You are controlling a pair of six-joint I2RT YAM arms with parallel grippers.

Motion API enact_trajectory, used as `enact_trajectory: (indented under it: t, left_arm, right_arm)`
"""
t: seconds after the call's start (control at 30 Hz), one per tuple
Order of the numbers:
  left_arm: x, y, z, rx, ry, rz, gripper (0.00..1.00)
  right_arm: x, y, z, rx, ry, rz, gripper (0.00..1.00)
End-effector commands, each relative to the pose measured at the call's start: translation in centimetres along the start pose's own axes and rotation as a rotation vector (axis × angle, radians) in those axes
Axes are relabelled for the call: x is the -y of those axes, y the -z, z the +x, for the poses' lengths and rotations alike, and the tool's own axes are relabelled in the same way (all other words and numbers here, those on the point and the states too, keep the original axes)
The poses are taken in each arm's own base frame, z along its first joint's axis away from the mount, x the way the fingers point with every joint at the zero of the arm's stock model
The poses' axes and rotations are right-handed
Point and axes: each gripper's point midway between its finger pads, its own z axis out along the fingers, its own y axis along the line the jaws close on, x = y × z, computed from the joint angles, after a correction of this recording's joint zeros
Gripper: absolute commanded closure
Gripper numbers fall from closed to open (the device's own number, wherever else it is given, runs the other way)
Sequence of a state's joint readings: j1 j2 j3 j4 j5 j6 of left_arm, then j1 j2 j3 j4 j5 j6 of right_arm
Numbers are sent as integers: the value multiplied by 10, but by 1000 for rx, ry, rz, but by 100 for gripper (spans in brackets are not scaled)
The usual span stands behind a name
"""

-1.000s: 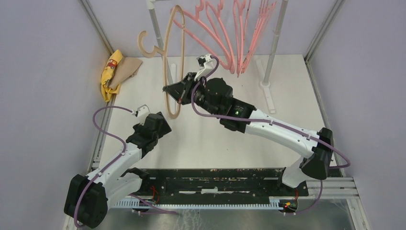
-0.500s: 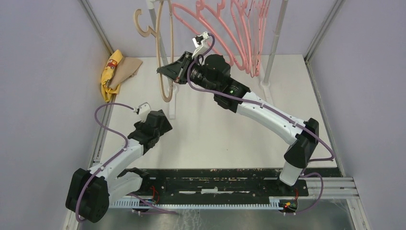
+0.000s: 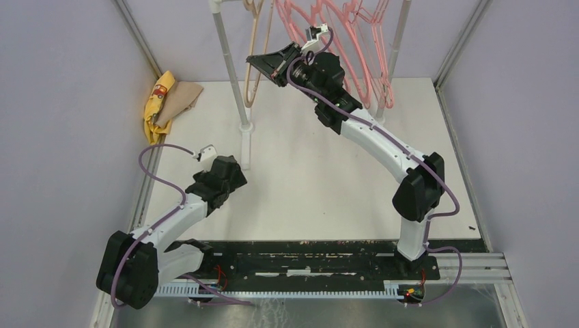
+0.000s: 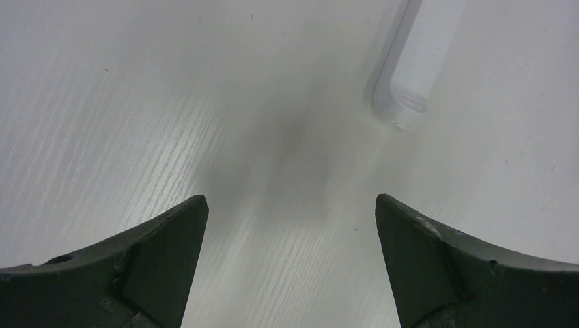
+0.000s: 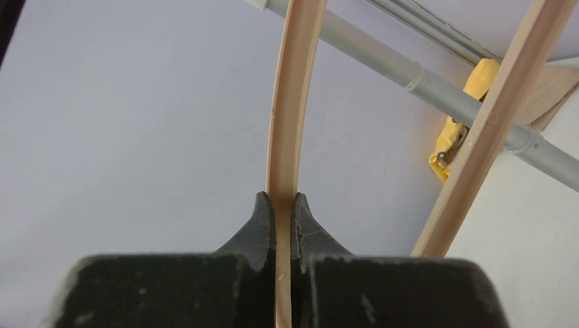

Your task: Organize the hangers

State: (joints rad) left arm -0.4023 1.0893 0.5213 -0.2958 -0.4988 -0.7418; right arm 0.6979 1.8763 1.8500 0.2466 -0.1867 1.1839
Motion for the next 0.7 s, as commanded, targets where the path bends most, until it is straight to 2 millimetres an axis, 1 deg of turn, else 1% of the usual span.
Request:
enact_trajectory:
  t: [0.0, 0.13, 0.23, 0.37, 0.53, 0.57, 0.6, 0.67]
  left_arm:
    - [11, 2, -27, 78, 9, 14, 1]
    - [10, 4, -28, 82, 10, 13, 1]
    - [10, 5, -28, 83, 13, 16, 1]
    - [8, 6, -28, 83, 14, 14, 1]
    - [7, 7, -26, 82, 20, 16, 1]
    - [7, 7, -26, 83, 22, 18, 1]
    - [8, 8, -27, 85, 24, 21, 1]
    - [8, 8, -28, 86, 25, 23, 1]
  right_arm:
    - [-62, 1, -31, 68, -63, -166, 99]
    - [-38, -6, -26, 50, -137, -95, 99]
    - [-20, -7, -20, 44, -203, -55, 99]
    - [-8, -4, -15, 40, -231, -19, 99]
    - [0, 4, -17, 48, -237, 26, 97]
    - [2, 5, -17, 49, -240, 35, 96]
    - [4, 6, -18, 52, -243, 40, 93]
    - [2, 9, -18, 46, -239, 37, 82]
